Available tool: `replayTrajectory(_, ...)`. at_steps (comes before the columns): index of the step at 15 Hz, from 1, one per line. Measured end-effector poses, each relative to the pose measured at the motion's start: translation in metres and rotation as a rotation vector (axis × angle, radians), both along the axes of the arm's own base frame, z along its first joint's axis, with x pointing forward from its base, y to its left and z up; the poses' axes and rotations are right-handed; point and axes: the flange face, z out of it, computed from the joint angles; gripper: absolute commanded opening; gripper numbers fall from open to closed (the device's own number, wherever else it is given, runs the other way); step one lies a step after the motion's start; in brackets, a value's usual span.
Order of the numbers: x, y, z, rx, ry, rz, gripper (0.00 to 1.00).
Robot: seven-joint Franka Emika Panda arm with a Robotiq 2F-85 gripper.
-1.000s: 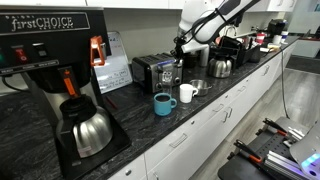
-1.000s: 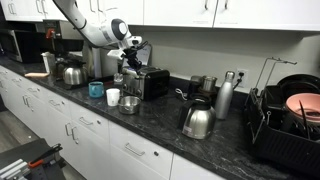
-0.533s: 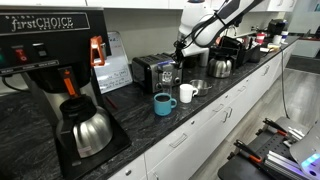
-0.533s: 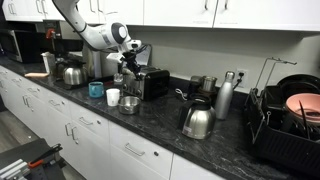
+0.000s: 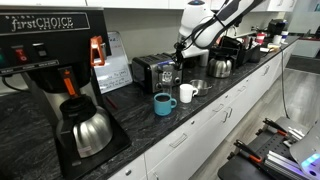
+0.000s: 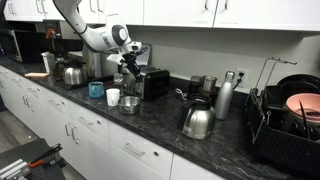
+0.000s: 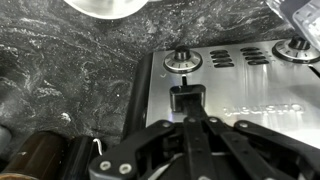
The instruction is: Push down the lever on the right side of the toaster
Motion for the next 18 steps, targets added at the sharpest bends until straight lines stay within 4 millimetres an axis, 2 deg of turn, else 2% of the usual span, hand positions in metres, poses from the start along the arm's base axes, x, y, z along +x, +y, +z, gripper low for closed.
replayTrajectory(3, 0.001, -0.002, -0.008, 0.017, 0.011, -0.022, 0.0)
replayTrajectory(11, 0.002, -0.002, -0.011, 0.033, 0.013, -0.051, 0.0)
replayTrajectory(18, 0.003, -0.002, -0.033, 0.034, 0.024, -0.06, 0.0)
